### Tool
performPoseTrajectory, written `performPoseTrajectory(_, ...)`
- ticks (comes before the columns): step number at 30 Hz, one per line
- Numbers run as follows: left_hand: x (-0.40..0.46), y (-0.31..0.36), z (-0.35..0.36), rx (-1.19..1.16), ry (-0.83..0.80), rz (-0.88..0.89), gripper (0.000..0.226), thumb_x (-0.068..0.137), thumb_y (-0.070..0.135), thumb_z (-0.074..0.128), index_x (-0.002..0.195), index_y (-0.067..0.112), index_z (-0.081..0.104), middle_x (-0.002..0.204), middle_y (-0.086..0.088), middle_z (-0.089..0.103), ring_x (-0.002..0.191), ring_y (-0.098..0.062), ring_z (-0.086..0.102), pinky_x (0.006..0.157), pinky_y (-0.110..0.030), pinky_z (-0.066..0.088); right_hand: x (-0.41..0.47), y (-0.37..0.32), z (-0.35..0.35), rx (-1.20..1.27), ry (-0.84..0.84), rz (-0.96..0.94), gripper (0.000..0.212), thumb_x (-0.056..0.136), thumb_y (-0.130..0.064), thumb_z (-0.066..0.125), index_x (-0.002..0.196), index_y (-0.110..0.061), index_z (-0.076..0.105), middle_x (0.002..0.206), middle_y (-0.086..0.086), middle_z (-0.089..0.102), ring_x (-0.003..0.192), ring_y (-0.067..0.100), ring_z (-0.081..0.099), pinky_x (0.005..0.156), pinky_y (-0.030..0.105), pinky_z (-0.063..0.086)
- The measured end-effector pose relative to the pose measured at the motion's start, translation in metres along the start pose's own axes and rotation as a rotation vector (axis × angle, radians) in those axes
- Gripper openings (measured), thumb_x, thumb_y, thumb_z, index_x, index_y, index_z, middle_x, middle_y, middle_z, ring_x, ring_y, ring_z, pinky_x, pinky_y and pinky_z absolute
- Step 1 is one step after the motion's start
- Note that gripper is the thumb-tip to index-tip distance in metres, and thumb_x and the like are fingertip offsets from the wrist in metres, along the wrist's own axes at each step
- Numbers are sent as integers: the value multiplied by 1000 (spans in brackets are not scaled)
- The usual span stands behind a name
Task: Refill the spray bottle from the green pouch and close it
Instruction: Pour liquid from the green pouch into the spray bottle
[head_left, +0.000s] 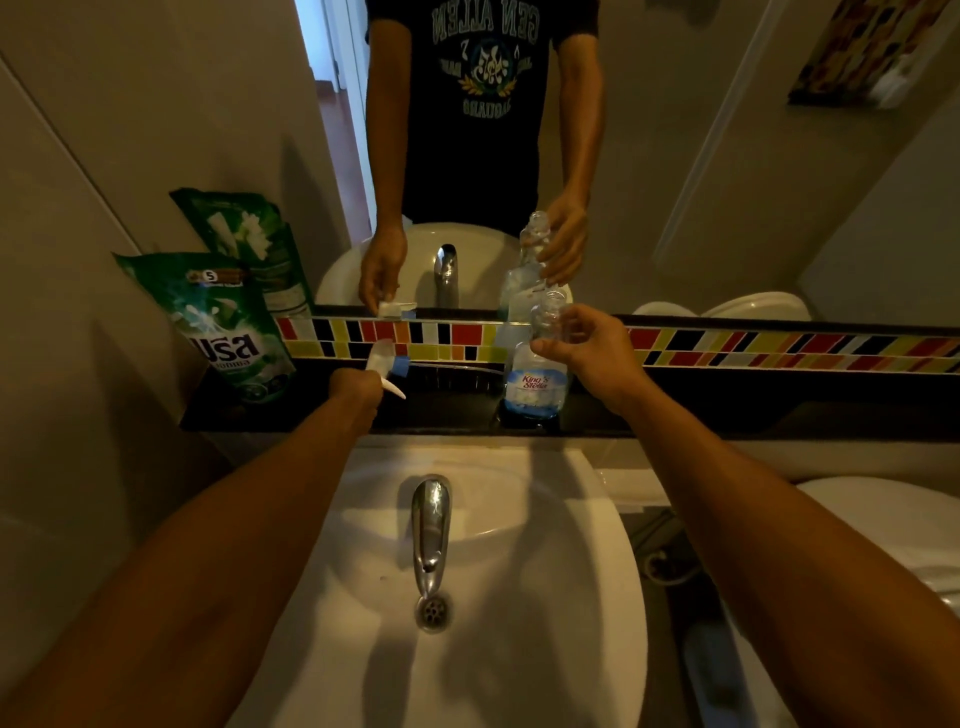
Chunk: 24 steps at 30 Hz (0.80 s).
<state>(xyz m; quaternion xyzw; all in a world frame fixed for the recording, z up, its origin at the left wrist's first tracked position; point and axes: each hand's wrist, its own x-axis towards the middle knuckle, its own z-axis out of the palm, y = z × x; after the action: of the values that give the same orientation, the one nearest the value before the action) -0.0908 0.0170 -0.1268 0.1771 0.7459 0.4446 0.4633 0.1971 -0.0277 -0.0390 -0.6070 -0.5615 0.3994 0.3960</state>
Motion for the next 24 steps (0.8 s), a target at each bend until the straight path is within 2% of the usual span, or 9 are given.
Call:
performPoseTrajectory(1, 3, -1, -1, 7, 6, -2, 37, 103, 7, 41, 137, -4, 49, 100, -17, 55, 89, -30, 60, 90, -39, 49, 1, 0, 3, -1, -12, -8, 42, 86, -17, 81, 125, -15, 66, 114, -4, 72, 107, 13, 69, 97, 45, 59)
performPoseTrajectory(2, 4, 1, -1, 112, 7, 23, 38, 104, 9, 38, 138, -4, 49, 108, -20, 58, 100, -33, 61, 96, -38, 48, 2, -1, 5, -2, -24, -16, 42, 86, -17, 81, 125, -15, 66, 114, -3, 73, 107, 14, 70, 97, 46, 59)
performPoseTrajectory(4, 8, 0, -1, 311, 45, 79, 38, 105, 12, 36, 138, -1, 49, 133, -20, 57, 124, -33, 56, 101, -32, 46, 5, -1, 12, 5, -41, -30, 42, 86, -15, 82, 125, -16, 67, 115, -1, 74, 108, 16, 71, 97, 48, 59)
performPoseTrajectory(5, 9, -1, 0, 316, 60, 56, 37, 105, 12, 37, 137, 1, 50, 139, -18, 54, 129, -31, 53, 101, -31, 45, 6, -2, 15, 10, -47, -33, 43, 85, -15, 82, 126, -16, 67, 116, -1, 74, 110, 17, 71, 97, 48, 59)
performPoseTrajectory(11, 2, -9, 0, 411, 89, 55, 39, 97, -4, 55, 135, -6, 50, 136, -24, 55, 125, -37, 56, 96, -36, 49, 10, -7, 30, 39, -71, -44, 45, 87, -14, 80, 130, -16, 66, 119, -3, 72, 113, 15, 68, 99, 45, 58)
performPoseTrajectory(16, 4, -15, 0, 549, 65, 116, 37, 93, -2, 63, 129, -4, 56, 130, -23, 60, 119, -37, 61, 93, -38, 52, 9, -4, 34, 46, -46, -32, 52, 87, -14, 80, 136, -18, 62, 126, -2, 71, 116, 14, 67, 101, 45, 57)
performPoseTrajectory(19, 2, -16, 0, 566, 62, 160, 34, 95, 0, 61, 128, -4, 58, 128, -23, 60, 116, -37, 62, 94, -41, 54, 4, -2, 37, 68, -40, -42, 63, 86, -17, 82, 143, -23, 56, 136, -2, 66, 125, 15, 62, 103, 45, 56)
performPoseTrajectory(21, -2, -15, -2, 565, 59, 176, 35, 95, 4, 62, 129, -1, 58, 129, -22, 59, 114, -36, 63, 87, -37, 55, -1, -1, 40, 111, 5, -53, 71, 86, -22, 82, 149, -26, 49, 144, -2, 60, 130, 15, 57, 101, 40, 56)
performPoseTrajectory(24, -14, -9, -11, 547, 45, 211, 38, 94, 21, 67, 127, 3, 60, 128, -19, 59, 107, -33, 64, 73, -34, 50, -15, 1, 48, 160, 199, -34, 63, 95, -28, 73, 151, -27, 43, 144, 1, 57, 126, 16, 58, 95, 38, 58)
